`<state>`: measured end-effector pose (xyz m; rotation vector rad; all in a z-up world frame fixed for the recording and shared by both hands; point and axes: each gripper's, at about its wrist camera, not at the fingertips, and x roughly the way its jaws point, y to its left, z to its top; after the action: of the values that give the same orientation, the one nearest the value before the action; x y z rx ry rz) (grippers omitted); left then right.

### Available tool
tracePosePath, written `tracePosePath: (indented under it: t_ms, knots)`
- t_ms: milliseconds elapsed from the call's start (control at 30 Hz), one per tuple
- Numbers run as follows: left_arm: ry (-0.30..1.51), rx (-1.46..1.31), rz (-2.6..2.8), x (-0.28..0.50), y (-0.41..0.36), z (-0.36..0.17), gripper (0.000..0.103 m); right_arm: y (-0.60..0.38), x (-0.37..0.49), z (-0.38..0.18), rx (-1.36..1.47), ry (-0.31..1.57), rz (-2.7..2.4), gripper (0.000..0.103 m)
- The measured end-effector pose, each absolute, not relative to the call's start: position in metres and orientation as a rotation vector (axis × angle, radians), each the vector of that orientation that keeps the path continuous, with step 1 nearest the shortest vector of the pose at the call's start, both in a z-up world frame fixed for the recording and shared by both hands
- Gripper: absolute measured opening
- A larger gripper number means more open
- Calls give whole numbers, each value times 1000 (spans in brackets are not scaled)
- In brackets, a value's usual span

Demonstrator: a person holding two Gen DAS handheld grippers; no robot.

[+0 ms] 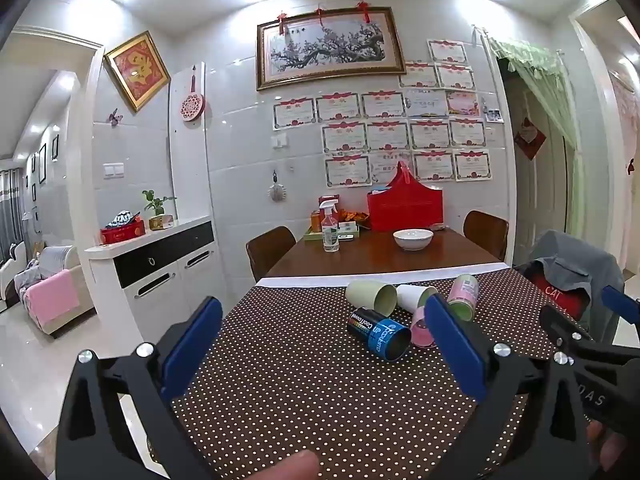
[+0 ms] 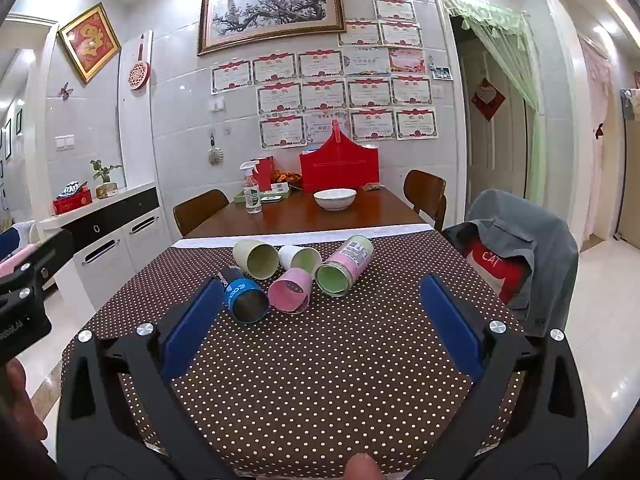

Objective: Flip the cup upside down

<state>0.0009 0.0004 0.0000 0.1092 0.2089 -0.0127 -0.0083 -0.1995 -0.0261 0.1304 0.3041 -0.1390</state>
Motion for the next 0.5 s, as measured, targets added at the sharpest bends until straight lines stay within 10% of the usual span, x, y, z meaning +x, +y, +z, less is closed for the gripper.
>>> tracePosePath:
  t_ms: [500]
  knots:
    - [202, 108, -2, 1, 0, -2, 99, -195, -11, -20, 125, 287, -137, 97]
